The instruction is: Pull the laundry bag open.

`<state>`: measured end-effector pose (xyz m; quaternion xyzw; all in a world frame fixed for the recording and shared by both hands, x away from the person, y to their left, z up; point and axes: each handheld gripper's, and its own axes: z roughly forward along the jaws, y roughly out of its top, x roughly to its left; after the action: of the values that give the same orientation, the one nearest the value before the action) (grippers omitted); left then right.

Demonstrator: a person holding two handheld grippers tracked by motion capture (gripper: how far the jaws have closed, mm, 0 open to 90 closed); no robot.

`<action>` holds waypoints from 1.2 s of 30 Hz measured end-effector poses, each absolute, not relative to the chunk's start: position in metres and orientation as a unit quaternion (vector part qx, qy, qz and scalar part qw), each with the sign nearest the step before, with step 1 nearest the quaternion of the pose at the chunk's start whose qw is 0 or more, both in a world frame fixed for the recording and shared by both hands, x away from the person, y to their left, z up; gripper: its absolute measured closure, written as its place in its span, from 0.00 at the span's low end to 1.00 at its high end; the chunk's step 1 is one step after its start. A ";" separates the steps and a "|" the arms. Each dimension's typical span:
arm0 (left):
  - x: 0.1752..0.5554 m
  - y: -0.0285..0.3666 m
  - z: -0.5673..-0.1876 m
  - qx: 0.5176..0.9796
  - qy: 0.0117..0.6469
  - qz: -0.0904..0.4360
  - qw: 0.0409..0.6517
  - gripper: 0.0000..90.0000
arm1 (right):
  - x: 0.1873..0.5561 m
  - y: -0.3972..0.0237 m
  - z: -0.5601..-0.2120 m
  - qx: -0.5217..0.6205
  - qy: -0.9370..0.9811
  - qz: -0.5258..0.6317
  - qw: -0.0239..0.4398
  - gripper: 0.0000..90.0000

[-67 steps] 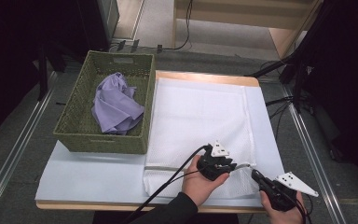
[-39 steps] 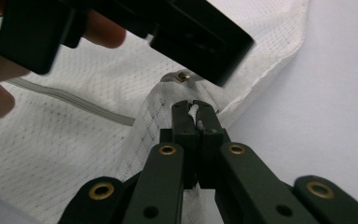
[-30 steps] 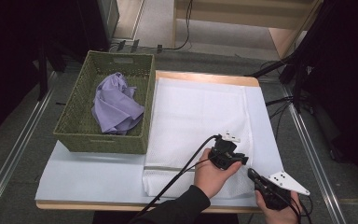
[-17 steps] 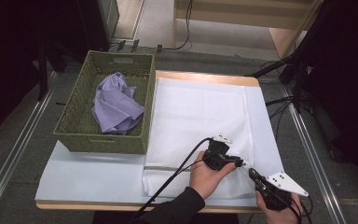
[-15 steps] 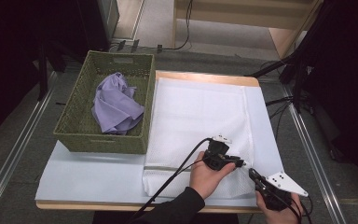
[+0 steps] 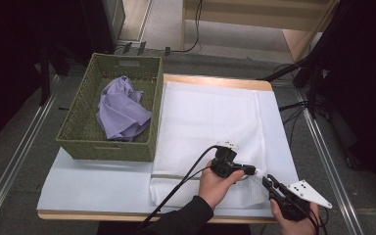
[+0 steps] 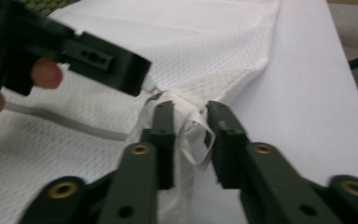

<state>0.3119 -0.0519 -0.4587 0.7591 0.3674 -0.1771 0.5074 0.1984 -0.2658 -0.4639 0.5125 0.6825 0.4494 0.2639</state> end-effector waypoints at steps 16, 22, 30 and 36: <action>0.306 -0.038 -0.474 0.742 0.369 -0.188 0.528 0.97 | 0.219 -0.280 -0.480 0.558 0.620 0.543 0.100 0.78; 0.303 -0.039 -0.478 0.750 0.366 -0.187 0.518 0.97 | 0.218 -0.279 -0.477 0.546 0.615 0.560 0.100 0.94; 0.301 -0.044 -0.480 0.754 0.374 -0.182 0.508 0.95 | 0.216 -0.274 -0.473 0.534 0.630 0.552 0.115 0.97; 0.298 -0.046 -0.478 0.767 0.366 -0.175 0.498 0.97 | 0.214 -0.273 -0.472 0.531 0.638 0.540 0.139 0.98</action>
<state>0.2981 -0.0457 -0.4780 0.7666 0.3659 -0.1746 0.4980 0.2141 -0.2731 -0.4721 0.5311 0.6381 0.5400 0.1386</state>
